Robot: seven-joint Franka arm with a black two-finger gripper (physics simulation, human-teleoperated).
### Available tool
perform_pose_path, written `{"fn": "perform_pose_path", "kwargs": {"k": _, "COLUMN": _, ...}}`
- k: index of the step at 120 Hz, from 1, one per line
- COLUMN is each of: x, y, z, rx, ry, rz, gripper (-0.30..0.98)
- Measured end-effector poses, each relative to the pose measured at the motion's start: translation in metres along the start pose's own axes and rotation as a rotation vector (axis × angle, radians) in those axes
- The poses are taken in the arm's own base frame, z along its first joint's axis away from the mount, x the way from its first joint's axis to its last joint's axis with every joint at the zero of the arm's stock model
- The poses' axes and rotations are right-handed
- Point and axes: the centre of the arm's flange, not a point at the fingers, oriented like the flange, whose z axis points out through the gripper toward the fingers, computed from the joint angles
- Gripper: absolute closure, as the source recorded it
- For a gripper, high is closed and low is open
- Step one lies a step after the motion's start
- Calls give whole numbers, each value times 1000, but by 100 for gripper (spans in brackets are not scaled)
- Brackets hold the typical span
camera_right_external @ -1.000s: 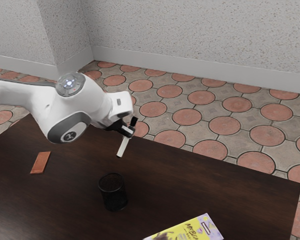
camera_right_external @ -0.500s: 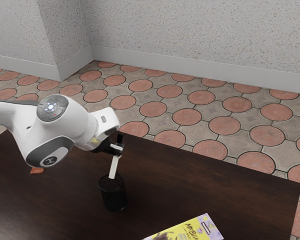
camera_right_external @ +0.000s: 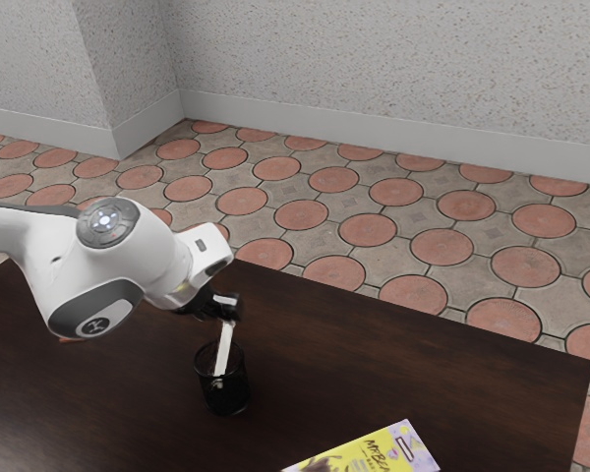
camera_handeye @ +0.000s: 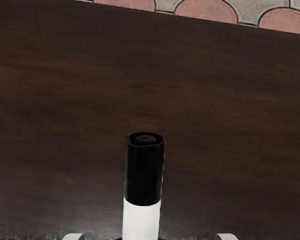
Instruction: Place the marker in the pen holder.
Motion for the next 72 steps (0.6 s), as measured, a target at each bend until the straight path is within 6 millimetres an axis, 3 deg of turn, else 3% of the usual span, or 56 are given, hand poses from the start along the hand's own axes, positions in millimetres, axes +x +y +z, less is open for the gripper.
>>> {"fn": "perform_pose_path", "kwargs": {"k": 9, "x": 1, "y": 0, "z": -1, "rx": 8, "ry": 0, "rz": 2, "gripper": 22}}
{"fn": "perform_pose_path", "kwargs": {"k": 17, "x": 26, "y": -11, "z": -5, "rx": 34, "ry": 14, "rz": -46, "gripper": 16}}
{"fn": "perform_pose_path", "kwargs": {"k": 21, "x": 51, "y": -11, "z": -15, "rx": 39, "ry": 40, "rz": -69, "gripper": 14}}
{"fn": "perform_pose_path", "kwargs": {"k": 34, "x": 178, "y": -2, "z": -86, "rx": 39, "ry": 80, "rz": -203, "gripper": 8}}
{"fn": "perform_pose_path", "kwargs": {"k": 42, "x": 225, "y": -8, "z": -130, "rx": 57, "ry": 41, "rz": -251, "gripper": 6}}
{"fn": "perform_pose_path", "kwargs": {"k": 48, "x": 239, "y": -18, "z": -146, "rx": 81, "ry": -15, "rz": -264, "gripper": 5}}
{"fn": "perform_pose_path", "kwargs": {"k": 61, "x": 262, "y": -48, "z": -162, "rx": 126, "ry": -141, "rz": -273, "gripper": 3}}
{"fn": "perform_pose_path", "kwargs": {"k": 72, "x": 262, "y": -70, "z": -166, "rx": 157, "ry": -242, "rz": -265, "gripper": 2}}
